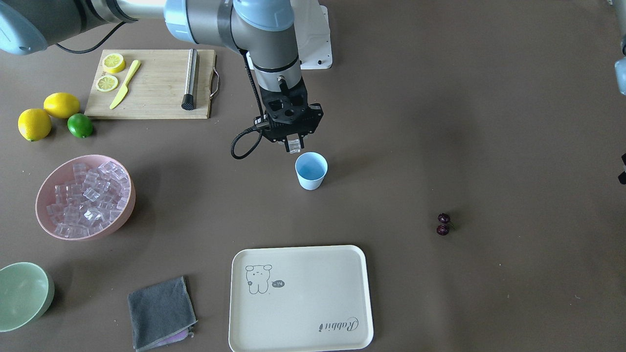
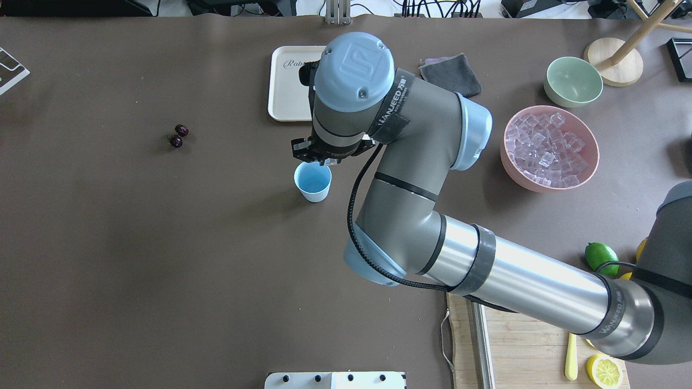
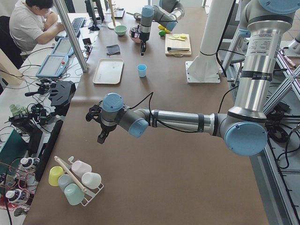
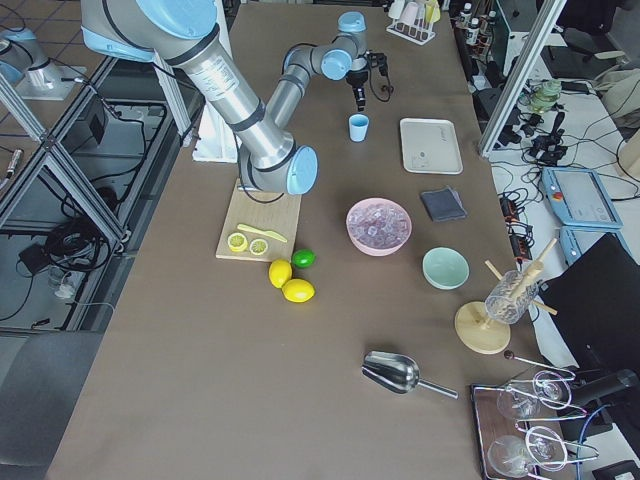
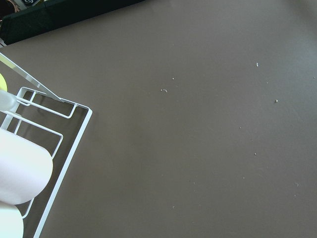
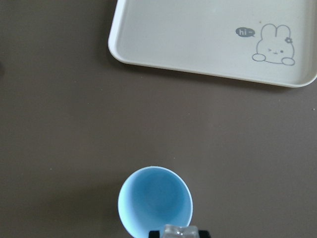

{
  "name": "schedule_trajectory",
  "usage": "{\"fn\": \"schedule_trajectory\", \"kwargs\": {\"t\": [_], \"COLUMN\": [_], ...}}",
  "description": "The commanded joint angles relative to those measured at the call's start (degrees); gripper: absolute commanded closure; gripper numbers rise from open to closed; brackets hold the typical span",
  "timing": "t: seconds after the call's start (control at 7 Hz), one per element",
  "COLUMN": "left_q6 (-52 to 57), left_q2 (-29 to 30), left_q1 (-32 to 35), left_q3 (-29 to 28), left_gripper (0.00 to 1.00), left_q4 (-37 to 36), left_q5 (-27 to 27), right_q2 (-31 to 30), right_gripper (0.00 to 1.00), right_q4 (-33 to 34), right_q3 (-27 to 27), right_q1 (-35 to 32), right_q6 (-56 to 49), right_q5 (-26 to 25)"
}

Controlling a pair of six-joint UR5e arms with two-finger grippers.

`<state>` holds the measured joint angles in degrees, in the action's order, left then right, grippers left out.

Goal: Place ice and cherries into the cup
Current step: 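Carry the ice cube with the right gripper over the blue cup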

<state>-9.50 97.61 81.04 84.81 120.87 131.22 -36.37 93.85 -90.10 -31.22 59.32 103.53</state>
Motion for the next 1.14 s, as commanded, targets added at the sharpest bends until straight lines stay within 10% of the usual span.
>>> {"fn": "schedule_trajectory", "kwargs": {"t": [0.0, 1.0], "left_q6": [0.0, -0.2], "left_q2": [0.0, 0.0], "left_q1": [-0.2, -0.7], "left_q3": [-0.6, 0.4], "left_gripper": [0.02, 0.02], "left_q4": [0.1, 0.1], "left_q5": [0.0, 0.0], "right_q2": [3.5, 1.9], "right_gripper": [1.00, 0.95], "right_q4": [-2.0, -4.4], "right_q3": [5.6, 7.3], "right_q1": [1.8, 2.5], "right_q6": [0.8, 0.9], "right_q5": [-2.4, -4.5]}}
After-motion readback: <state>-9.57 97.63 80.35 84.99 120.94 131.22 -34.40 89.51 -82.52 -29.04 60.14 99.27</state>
